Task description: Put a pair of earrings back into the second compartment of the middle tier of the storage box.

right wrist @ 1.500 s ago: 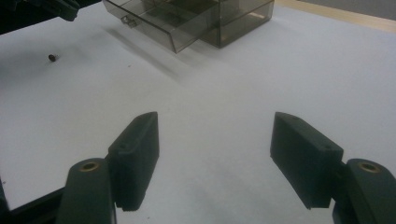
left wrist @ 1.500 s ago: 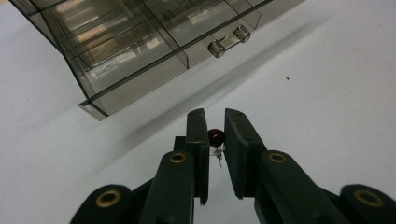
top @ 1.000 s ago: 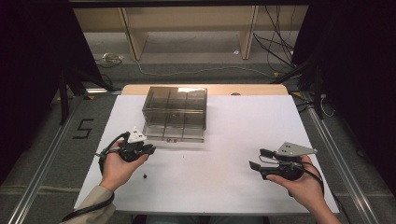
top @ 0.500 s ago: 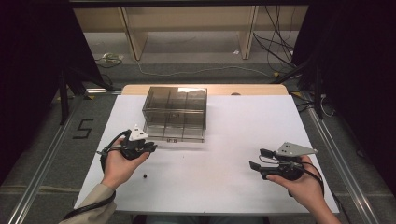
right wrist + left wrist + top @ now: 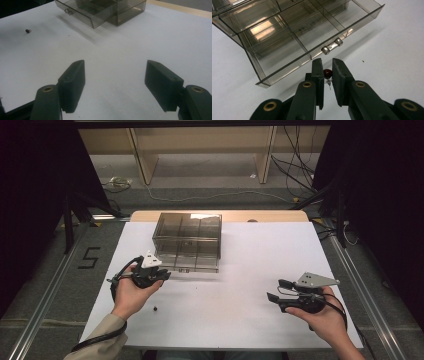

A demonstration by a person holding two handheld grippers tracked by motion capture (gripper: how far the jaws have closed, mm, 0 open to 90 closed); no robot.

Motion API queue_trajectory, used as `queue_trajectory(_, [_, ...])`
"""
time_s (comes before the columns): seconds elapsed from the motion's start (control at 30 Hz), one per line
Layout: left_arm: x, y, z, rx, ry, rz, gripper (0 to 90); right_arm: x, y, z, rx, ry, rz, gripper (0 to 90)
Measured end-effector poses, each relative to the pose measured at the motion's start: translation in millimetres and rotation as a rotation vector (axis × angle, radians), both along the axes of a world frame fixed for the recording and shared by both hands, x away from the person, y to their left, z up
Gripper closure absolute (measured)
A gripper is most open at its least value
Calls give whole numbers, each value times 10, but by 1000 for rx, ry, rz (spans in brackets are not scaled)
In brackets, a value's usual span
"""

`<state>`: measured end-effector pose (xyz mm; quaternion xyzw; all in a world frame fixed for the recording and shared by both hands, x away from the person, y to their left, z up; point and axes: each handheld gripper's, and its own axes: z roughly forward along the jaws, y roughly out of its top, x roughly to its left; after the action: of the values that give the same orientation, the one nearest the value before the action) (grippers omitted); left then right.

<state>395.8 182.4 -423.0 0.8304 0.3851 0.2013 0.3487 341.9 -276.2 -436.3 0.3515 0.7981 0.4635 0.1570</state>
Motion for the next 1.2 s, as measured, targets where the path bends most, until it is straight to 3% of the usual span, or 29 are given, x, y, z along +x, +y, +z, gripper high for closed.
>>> queue_trajectory(1.2, [125,-131,67,-1,-16,-6,798,-1,-2,1,3,-2,0,334])
